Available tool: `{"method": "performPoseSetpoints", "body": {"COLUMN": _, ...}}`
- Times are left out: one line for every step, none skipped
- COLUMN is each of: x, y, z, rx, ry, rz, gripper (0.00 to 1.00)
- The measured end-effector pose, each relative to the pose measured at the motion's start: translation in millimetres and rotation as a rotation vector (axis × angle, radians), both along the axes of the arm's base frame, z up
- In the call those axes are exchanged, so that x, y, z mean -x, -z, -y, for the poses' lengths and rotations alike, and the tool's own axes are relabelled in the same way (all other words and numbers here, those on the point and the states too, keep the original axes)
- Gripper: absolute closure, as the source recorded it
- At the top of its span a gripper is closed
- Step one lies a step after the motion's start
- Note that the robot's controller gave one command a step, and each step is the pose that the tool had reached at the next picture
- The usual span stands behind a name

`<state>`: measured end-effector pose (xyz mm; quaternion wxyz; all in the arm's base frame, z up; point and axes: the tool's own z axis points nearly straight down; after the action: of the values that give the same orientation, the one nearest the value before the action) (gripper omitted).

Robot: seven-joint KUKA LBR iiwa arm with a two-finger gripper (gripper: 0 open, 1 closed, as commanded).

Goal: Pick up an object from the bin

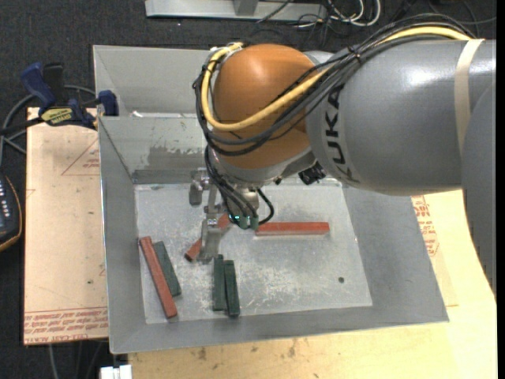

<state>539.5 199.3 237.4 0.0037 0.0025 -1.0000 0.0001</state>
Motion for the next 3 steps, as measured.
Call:
{"method": "performPoseSetpoints", "body": {"x": 27.9, "y": 122.7, "z": 58.8, "rx": 0.003, "ry": 0.114, "rz": -0.002, "gripper": 0.0}}
{"method": "performPoseSetpoints", "body": {"x": -57.2, "y": 169.2, "z": 44.5, "rx": -0.002, "ry": -0.018, "rz": 0.011, "gripper": 0.0}}
{"method": "performPoseSetpoints", "body": {"x": -56.3, "y": 166.9, "z": 44.4, "rx": -0.003, "ry": -0.016, "rz": 0.01, "gripper": 1.0}}
